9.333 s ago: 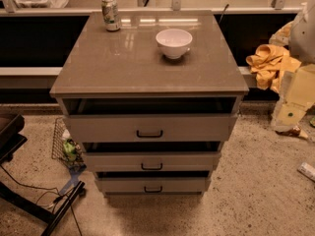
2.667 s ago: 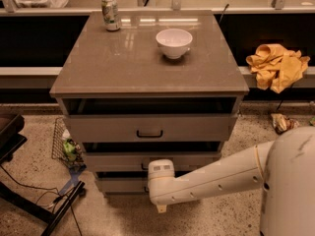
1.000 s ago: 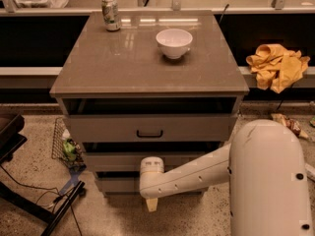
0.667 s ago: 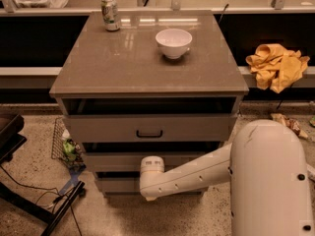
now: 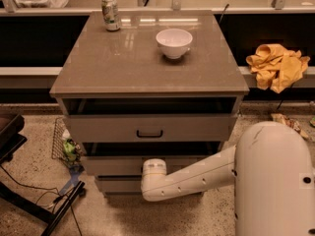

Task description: Open middle drawer

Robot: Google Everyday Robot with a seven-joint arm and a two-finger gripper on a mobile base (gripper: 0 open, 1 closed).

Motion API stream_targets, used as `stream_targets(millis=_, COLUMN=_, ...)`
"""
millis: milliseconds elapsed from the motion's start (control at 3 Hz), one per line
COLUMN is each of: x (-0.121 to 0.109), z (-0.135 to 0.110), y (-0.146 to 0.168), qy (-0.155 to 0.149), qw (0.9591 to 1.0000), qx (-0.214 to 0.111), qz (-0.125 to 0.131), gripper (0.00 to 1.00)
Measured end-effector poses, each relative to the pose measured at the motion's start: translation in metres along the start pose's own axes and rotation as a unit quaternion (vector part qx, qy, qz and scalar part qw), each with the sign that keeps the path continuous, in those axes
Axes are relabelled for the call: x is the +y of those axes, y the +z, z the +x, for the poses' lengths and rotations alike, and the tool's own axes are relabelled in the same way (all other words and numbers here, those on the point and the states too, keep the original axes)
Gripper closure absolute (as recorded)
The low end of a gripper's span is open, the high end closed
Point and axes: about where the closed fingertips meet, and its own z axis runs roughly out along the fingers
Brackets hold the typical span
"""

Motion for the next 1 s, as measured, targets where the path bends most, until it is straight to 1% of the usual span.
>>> stream_targets(millis=333, x=0.013, z=0.0072, y=-0.004, qy=0.014, qw=0.9999, qx=-0.009, qz=-0.003, gripper=1.0)
stream_targets(millis=1000, x=0.0127, z=0.0072, y=-0.0039, qy=0.014, qw=0.9999, qx=-0.009, qz=-0.003, gripper=1.0)
